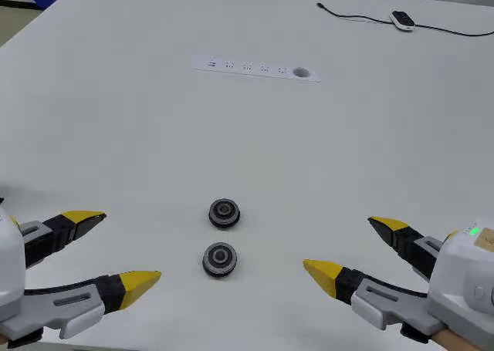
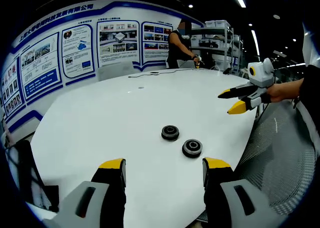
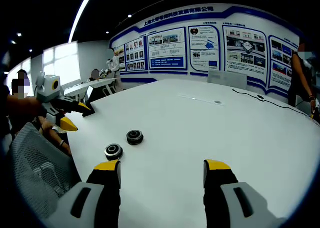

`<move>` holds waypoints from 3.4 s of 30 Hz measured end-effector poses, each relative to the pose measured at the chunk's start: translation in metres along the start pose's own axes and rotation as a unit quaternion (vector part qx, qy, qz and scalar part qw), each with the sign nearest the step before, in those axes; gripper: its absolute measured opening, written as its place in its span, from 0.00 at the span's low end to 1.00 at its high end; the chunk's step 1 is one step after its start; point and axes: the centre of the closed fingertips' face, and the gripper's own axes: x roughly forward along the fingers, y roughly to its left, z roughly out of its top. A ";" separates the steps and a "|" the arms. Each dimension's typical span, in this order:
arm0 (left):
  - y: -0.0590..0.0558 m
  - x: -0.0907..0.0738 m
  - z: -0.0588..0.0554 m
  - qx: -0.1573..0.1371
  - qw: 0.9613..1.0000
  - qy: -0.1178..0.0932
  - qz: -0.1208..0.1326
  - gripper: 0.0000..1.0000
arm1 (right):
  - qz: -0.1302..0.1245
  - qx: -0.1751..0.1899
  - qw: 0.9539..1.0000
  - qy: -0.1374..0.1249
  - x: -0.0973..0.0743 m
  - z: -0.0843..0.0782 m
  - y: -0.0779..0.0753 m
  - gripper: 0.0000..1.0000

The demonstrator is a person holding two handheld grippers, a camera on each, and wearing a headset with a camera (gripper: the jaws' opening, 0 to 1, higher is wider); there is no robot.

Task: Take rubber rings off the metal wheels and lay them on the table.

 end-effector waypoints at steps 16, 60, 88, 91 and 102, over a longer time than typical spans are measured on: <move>-0.008 0.009 0.003 0.014 1.000 0.007 -0.021 0.63 | 0.002 0.020 1.000 0.007 0.002 -0.007 0.001 0.68; -0.063 0.089 0.004 0.101 0.985 0.066 -0.123 0.24 | 0.041 0.119 0.992 0.004 0.012 -0.019 0.018 0.48; -0.066 0.095 -0.013 0.122 0.977 0.101 -0.145 0.15 | 0.044 0.129 0.991 0.012 0.014 -0.021 0.021 0.45; -0.064 0.094 -0.016 0.118 0.976 0.109 -0.144 0.14 | 0.046 0.128 0.991 0.015 0.014 -0.022 0.022 0.45; -0.063 0.095 -0.015 0.120 0.976 0.111 -0.146 0.14 | 0.065 0.144 0.987 0.007 0.021 -0.012 0.027 0.44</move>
